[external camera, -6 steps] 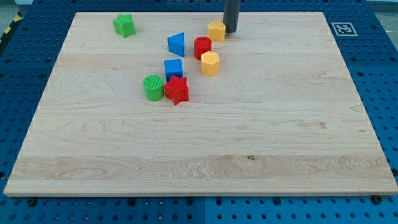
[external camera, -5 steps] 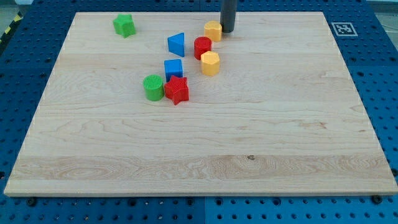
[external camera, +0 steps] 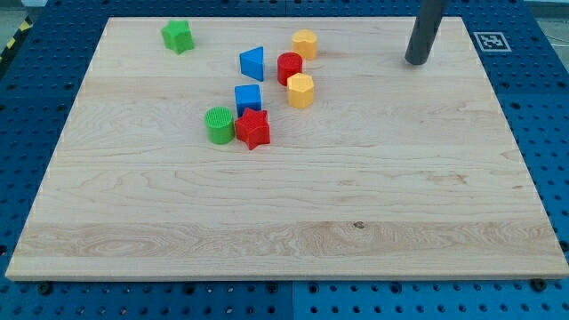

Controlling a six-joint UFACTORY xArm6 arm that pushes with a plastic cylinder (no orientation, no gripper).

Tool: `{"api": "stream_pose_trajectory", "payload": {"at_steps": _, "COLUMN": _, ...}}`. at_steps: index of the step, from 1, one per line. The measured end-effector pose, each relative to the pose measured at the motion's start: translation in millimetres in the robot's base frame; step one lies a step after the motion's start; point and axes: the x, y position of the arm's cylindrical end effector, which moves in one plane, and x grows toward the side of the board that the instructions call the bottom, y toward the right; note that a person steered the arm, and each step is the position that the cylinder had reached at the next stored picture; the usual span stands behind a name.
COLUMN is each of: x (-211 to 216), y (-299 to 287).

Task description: Move away from the yellow heart

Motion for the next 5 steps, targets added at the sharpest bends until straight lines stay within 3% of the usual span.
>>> {"api": "stream_pose_trajectory", "payload": {"at_steps": 2, "x": 126.4, "y": 1.6}}
{"api": "stream_pose_trajectory", "payload": {"at_steps": 3, "x": 140.9, "y": -18.9}}
{"api": "stream_pose_trajectory", "payload": {"at_steps": 5, "x": 133.5, "y": -120.1}}
